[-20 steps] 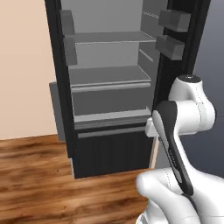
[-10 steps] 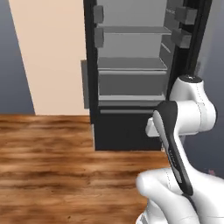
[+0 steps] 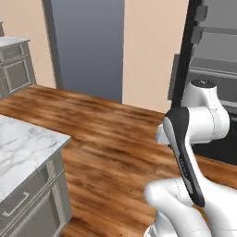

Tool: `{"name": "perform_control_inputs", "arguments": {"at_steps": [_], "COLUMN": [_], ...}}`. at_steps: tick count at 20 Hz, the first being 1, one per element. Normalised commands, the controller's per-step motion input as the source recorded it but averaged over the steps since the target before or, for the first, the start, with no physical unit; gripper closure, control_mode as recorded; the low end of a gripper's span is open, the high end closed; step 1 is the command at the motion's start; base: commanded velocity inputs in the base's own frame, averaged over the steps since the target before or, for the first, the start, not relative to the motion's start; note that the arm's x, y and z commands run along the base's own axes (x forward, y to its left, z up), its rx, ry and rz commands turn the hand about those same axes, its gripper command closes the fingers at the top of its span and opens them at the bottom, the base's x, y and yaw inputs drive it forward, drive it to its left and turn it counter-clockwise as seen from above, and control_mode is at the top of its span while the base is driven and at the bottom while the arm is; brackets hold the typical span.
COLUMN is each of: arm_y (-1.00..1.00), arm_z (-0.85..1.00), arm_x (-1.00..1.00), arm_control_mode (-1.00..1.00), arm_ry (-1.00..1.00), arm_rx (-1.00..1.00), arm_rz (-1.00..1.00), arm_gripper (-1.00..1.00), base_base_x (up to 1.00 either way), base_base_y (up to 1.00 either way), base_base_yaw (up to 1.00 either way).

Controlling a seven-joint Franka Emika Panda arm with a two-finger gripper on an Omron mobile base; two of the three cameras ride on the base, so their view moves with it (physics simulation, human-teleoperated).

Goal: Retrieve a lemon from the fridge and place it on the cutting board with the fish.

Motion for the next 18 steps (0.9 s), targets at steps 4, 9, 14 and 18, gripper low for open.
{"name": "perform_control_inputs", "arguments": {"at_steps": [4,9,14,18], "arm_y": [0.0,0.0,0.0,0.0], "arm_z": [0.0,0.0,0.0,0.0], "arm_x": [0.0,0.0,0.0,0.0], "arm_control_mode": [1.0,1.0,1.0,1.0], "arm_ry": [0.0,0.0,0.0,0.0], "arm_rx": [0.0,0.0,0.0,0.0], "arm_rz": [0.0,0.0,0.0,0.0], "arm_gripper": [1.0,1.0,1.0,1.0], "base_base_x": [-0.48,-0.41,-0.14,0.34], "base_base_y": [0.78,0.67,0.36,0.0], "base_base_yaw": [0.75,0.76,0.58,0.38]}}
